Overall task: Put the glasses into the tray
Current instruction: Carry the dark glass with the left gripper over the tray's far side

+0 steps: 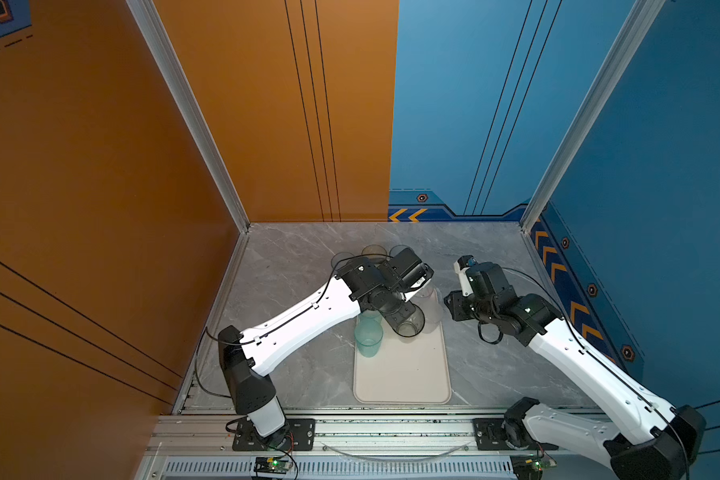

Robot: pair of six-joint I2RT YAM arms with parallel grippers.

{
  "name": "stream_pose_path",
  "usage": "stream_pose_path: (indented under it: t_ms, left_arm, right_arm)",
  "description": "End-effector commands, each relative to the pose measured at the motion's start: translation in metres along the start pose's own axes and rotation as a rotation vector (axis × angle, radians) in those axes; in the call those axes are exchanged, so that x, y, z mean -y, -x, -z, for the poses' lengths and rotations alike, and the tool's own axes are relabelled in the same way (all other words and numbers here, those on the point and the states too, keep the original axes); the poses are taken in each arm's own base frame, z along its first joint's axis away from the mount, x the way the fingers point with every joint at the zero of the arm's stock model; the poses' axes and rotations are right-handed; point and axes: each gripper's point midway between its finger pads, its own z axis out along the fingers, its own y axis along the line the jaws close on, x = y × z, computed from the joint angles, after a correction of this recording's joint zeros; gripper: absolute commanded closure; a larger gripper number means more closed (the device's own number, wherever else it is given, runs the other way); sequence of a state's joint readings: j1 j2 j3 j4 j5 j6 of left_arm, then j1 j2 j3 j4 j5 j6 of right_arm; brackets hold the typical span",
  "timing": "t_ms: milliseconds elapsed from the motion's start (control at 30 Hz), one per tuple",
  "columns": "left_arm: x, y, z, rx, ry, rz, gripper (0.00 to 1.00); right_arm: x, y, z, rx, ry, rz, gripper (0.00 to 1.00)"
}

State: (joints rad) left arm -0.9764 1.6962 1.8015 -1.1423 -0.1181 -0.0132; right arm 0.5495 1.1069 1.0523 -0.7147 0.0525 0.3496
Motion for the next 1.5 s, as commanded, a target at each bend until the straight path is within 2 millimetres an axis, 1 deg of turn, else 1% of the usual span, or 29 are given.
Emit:
stream_pose_path:
  t_ms: [0, 233, 633, 1067, 1233, 1467]
  left_arm:
    - [0.003, 0.006, -0.007, -0.01, -0.041, -0.012, 0.94]
    - [-0.004, -0.003, -0.037, -0.092, -0.043, 0.005, 0.95]
    - [-0.015, -0.016, -0.065, -0.171, -0.044, 0.023, 0.95]
    - [-0.015, -0.026, -0.083, -0.227, -0.063, 0.025, 0.95]
    - [-0.02, -0.033, -0.087, -0.246, -0.055, 0.034, 0.95]
    - [-0.022, -0.035, -0.089, -0.249, -0.056, 0.041, 0.95]
  right_arm:
    - [0.005, -0.012, -0.003, -0.039, -0.012, -0.019, 0.66]
    - [0.004, -0.013, -0.007, -0.051, -0.011, -0.017, 0.66]
    - [0.002, -0.013, -0.016, -0.072, -0.01, -0.011, 0.65]
    - [0.0, -0.01, -0.021, -0.082, -0.008, -0.006, 0.66]
    - [-0.001, -0.009, -0.024, -0.09, -0.008, -0.004, 0.66]
    - [-0.004, -0.009, -0.029, -0.1, -0.005, -0.003, 0.66]
